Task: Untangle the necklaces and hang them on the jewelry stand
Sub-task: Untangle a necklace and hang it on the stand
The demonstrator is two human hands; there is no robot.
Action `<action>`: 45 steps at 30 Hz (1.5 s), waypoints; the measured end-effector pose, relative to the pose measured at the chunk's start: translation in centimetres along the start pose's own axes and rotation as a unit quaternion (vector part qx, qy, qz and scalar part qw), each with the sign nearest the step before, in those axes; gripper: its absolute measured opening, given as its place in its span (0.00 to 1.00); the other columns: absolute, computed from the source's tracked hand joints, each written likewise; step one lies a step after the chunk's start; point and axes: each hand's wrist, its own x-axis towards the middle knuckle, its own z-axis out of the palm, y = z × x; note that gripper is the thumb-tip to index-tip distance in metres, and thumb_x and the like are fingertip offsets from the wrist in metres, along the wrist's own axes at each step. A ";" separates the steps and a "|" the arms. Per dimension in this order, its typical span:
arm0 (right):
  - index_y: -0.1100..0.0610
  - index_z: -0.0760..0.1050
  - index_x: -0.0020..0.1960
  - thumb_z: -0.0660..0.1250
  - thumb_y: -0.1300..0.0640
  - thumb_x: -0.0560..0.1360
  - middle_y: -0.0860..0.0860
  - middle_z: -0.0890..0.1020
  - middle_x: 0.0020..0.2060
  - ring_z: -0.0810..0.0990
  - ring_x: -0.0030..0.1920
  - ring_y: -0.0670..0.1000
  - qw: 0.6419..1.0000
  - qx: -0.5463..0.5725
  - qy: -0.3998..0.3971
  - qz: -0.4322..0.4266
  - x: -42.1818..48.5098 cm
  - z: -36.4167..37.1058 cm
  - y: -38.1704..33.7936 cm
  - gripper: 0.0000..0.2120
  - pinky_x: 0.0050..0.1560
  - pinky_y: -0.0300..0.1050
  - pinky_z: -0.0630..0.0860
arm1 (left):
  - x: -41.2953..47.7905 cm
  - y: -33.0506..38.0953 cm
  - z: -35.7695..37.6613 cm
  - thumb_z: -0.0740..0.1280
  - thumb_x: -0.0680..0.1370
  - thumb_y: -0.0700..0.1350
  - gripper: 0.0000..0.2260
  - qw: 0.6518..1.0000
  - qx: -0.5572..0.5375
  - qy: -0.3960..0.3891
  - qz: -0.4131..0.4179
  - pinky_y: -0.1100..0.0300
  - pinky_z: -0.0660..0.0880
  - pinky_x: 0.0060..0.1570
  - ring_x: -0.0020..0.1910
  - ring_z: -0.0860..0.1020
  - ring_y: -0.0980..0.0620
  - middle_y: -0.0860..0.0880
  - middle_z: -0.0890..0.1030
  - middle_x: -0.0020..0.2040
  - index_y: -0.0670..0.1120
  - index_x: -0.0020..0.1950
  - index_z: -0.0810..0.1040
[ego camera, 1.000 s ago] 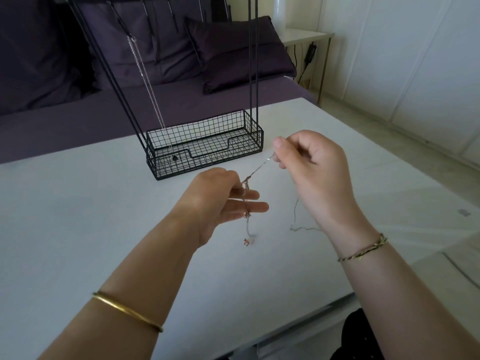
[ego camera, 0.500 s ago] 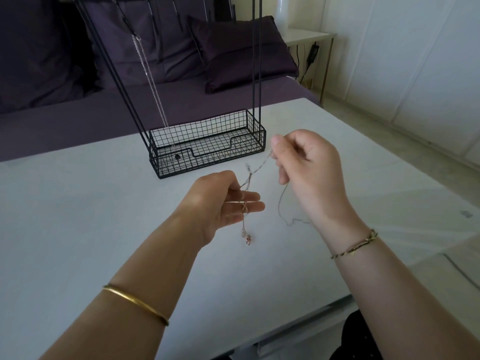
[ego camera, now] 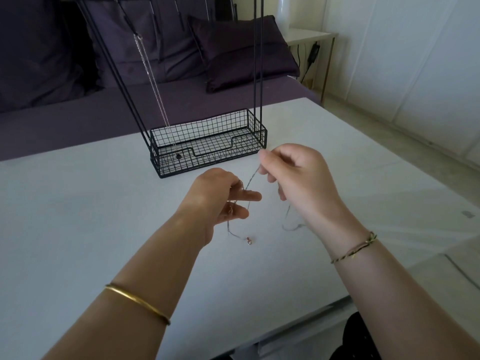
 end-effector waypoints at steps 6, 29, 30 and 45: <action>0.61 0.76 0.34 0.65 0.56 0.77 0.41 0.74 0.22 0.69 0.22 0.42 0.999 0.030 0.002 0.020 0.2 -0.2 -0.2 0.14 0.28 0.40 0.72 | 0.2 0.0 0.0 0.53 0.80 0.38 0.05 1.000 0.000 0.006 0.001 0.44 0.76 0.59 0.13 0.63 0.54 0.41 0.85 0.39 0.42 0.47 0.68; 0.59 0.71 0.31 0.73 0.54 0.69 0.44 0.67 0.23 0.65 0.27 0.44 0.992 -0.081 -0.056 0.072 0.5 -0.5 0.5 0.15 0.31 0.40 0.62 | 0.8 -0.2 -0.5 0.57 0.79 0.40 0.09 0.997 -0.008 0.078 -0.001 0.61 0.67 0.42 0.38 0.79 0.55 0.48 0.84 0.36 0.45 0.40 0.71; 0.60 0.74 0.33 0.74 0.53 0.69 0.44 0.70 0.24 0.67 0.27 0.44 0.990 -0.094 -0.079 0.075 0.5 -0.6 0.5 0.14 0.31 0.40 0.63 | 0.7 -0.2 -0.5 0.56 0.79 0.39 0.08 0.996 -0.017 0.087 0.010 0.62 0.66 0.38 0.35 0.80 0.55 0.48 0.84 0.37 0.44 0.41 0.71; 0.65 0.79 0.40 0.65 0.65 0.72 0.55 0.81 0.32 0.80 0.31 0.47 0.991 -0.004 -0.079 0.107 0.0 0.2 0.6 0.05 0.38 0.43 0.81 | 0.8 -0.9 -0.1 0.64 0.79 0.42 0.04 0.986 0.033 0.092 0.134 0.56 0.75 0.39 0.21 0.73 0.55 0.51 0.83 0.30 0.42 0.50 0.76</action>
